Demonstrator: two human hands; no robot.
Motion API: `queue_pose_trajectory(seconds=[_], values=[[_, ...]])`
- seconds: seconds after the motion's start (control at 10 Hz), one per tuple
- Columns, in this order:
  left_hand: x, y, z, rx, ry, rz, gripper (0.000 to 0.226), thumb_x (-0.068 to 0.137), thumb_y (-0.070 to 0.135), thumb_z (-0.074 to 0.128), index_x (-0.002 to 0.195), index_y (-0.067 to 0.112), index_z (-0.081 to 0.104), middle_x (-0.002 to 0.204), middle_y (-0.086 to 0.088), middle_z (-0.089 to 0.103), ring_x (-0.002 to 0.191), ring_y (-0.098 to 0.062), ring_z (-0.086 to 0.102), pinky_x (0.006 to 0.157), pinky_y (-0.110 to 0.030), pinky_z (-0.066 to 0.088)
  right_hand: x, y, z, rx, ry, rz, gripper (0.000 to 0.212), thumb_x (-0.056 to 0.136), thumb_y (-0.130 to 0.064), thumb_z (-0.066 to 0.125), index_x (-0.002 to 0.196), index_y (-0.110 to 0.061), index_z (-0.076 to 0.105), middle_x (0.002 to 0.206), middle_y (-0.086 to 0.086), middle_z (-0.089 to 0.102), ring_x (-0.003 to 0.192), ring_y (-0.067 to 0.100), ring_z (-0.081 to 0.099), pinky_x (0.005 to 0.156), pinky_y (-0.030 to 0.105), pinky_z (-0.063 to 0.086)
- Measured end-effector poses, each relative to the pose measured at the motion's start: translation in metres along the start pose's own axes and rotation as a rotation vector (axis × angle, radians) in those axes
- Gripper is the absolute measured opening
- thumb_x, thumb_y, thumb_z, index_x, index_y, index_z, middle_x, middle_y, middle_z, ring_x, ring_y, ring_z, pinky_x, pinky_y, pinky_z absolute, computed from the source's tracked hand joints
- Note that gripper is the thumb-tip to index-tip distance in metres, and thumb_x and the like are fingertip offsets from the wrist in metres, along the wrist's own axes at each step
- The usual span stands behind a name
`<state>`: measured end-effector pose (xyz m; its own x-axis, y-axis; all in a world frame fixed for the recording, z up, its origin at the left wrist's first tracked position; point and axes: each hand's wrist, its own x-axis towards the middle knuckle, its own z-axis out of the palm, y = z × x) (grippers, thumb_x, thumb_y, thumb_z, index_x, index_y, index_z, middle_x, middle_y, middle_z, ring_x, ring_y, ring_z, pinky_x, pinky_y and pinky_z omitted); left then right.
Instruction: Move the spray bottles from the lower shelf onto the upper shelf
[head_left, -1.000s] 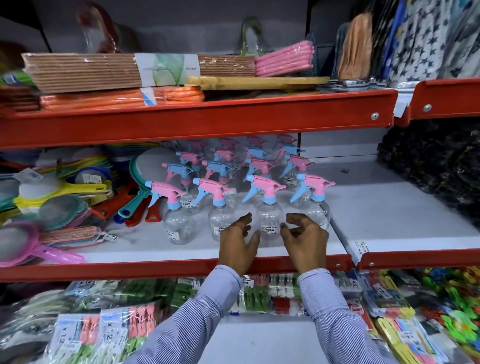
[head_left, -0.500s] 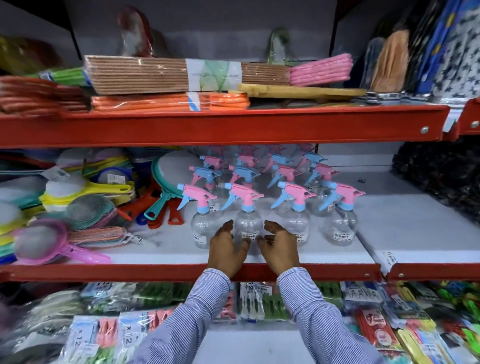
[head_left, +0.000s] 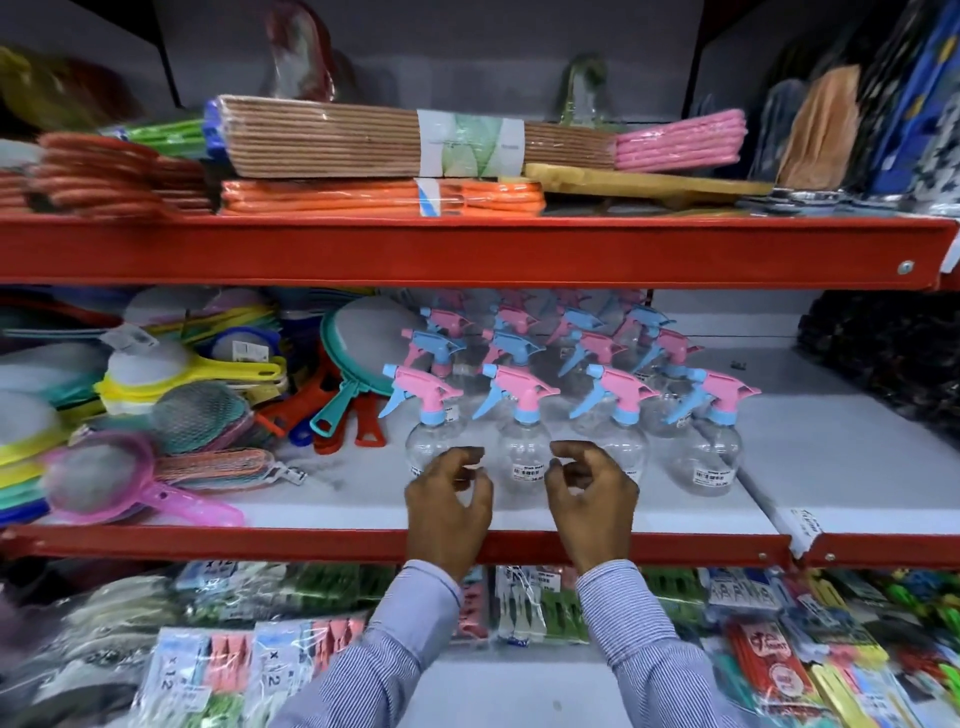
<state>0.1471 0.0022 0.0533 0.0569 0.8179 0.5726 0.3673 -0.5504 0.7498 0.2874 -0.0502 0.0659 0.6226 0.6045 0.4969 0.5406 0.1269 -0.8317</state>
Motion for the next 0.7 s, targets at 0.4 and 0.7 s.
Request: queue_pose_trajectory(seconds=[0.4,0.7], values=[[0.048,-0.063,-0.053,0.139,-0.257,-0.151,0.075,0.075,0.022,0.078,0.139,0.004,0.044,0.137,-0.014,0.056,0.124,-0.028,0.054,0.098,-0.024,0.038,-0.020,-0.025,0.083,-0.084,-0.369,-0.043,0.045,0.086,-0.010,0.059,0.131,-0.010,0.054,0.122,0.005,0.067,0.099,0.015,0.068,0.092,0.032,0.056],[0.046,-0.065,-0.051,0.034,-0.262,-0.066,0.057,0.073,0.018,0.079,0.125,0.018,0.056,0.113,-0.004,0.072,0.103,-0.020,0.067,0.081,-0.016,0.045,-0.017,-0.019,0.095,-0.072,-0.353,-0.018,0.043,0.084,-0.006,0.060,0.126,-0.013,0.059,0.113,0.005,0.072,0.092,0.013,0.071,0.088,0.029,0.057]])
